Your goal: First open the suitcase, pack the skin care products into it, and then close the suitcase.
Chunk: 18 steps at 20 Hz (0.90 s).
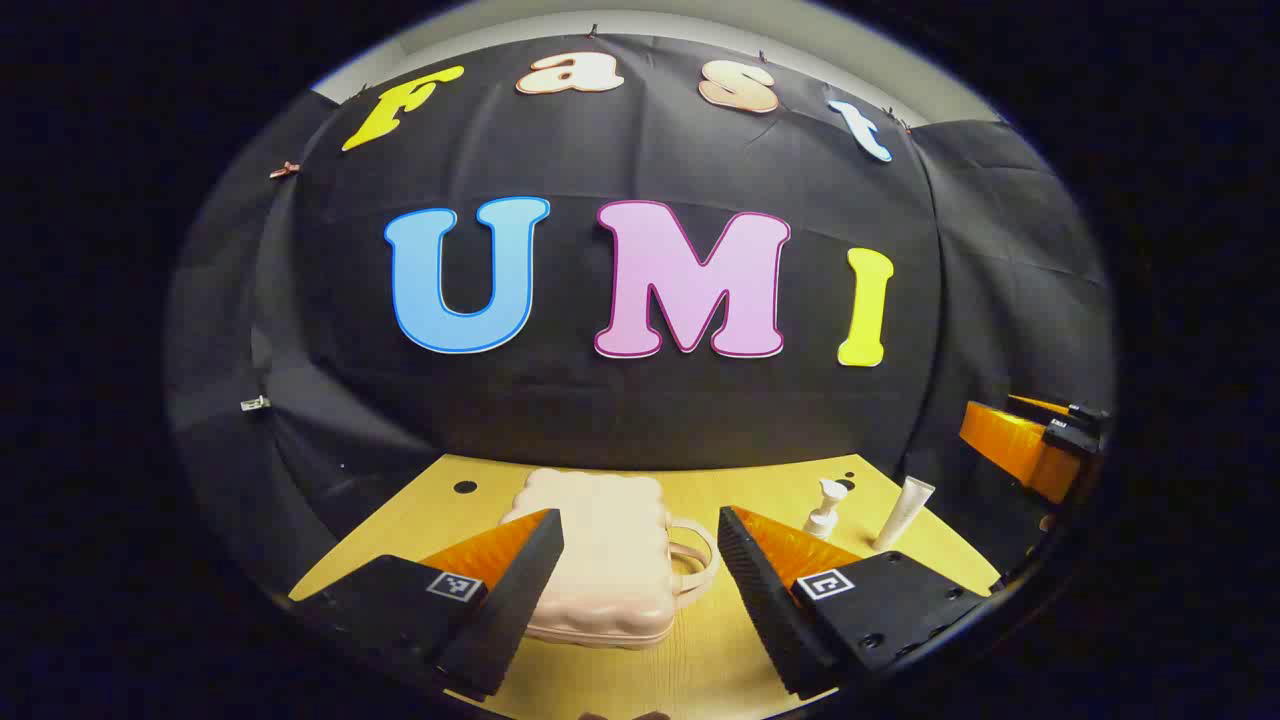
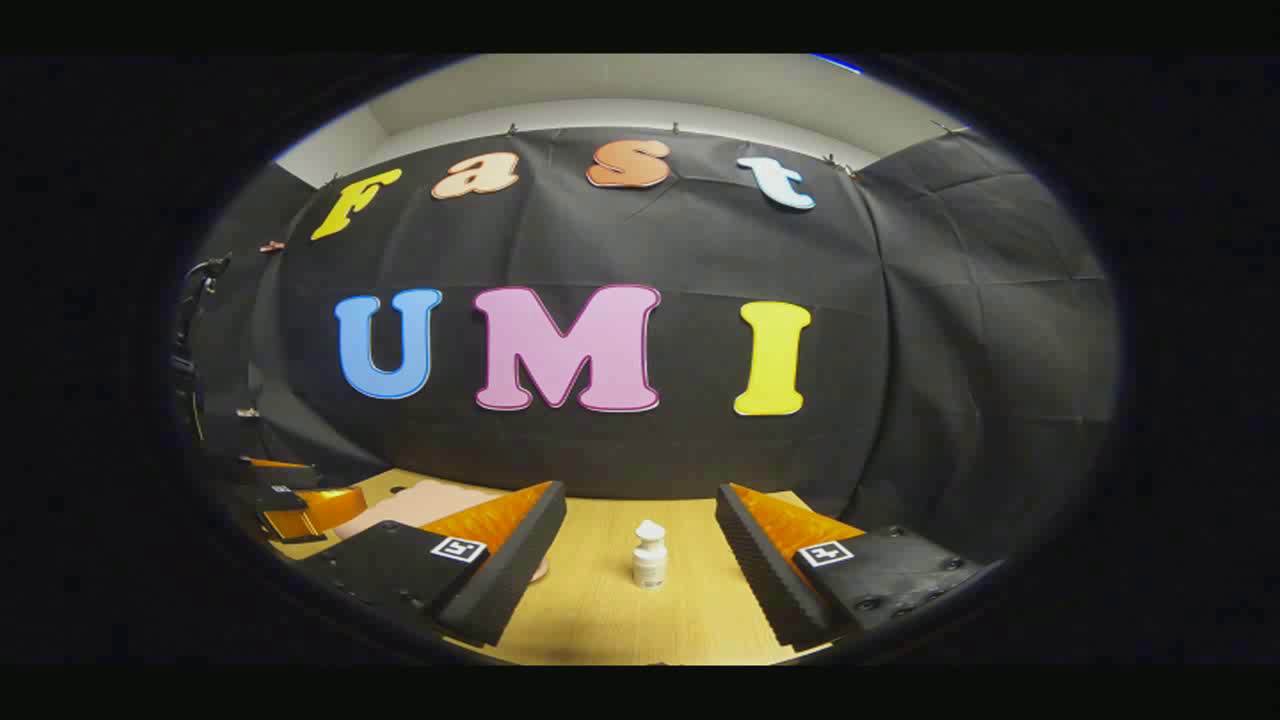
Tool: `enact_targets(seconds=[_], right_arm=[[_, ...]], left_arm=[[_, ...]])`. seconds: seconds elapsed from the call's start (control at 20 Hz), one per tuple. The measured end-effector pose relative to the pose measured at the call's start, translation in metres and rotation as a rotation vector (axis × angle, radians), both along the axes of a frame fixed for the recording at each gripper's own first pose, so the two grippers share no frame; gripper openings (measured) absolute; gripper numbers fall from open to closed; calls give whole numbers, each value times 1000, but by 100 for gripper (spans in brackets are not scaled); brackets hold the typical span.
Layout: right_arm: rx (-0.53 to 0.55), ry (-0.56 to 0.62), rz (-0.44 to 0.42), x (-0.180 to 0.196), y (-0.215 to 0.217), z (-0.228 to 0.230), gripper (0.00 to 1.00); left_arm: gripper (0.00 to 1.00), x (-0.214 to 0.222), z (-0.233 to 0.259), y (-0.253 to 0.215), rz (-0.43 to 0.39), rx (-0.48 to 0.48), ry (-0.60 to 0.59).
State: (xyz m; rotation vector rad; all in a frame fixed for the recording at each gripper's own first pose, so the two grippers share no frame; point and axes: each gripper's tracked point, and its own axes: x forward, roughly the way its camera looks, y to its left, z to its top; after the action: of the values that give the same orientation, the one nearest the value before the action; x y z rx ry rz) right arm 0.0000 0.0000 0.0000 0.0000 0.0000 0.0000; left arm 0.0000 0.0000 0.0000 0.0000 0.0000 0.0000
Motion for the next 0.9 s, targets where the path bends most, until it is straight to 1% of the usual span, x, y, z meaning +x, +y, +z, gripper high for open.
enact_targets(seconds=[0.3, 0.35, 0.4, 0.45, 0.65, 0.7, 0.8, 0.9], right_arm=[[-14, 4, -7, 0, -2, -1, 96], [-19, 1, -14, 0, -5, 0, 99], [-19, -6, -25, -1, -7, 2, 97], [-12, -8, -31, -2, -9, 3, 95], [2, 3, -41, -3, -15, -1, 98], [10, 5, -46, -2, -18, -2, 96], [20, 10, -51, -3, -20, -3, 98], [17, 12, -57, -3, -24, -4, 95]], left_arm=[[98, 4, 1, -7, -6, 10, 3], [98, 4, 2, -8, -7, 13, -3], [98, 5, 2, -7, -4, 18, -7], [98, 6, 2, -7, -1, 21, -6], [98, 6, -1, -7, -3, 16, 4], [98, 7, -3, -7, -1, 13, 8], [98, 7, -5, -7, -1, 7, 13], [98, 13, -8, -10, -11, 3, 25]])
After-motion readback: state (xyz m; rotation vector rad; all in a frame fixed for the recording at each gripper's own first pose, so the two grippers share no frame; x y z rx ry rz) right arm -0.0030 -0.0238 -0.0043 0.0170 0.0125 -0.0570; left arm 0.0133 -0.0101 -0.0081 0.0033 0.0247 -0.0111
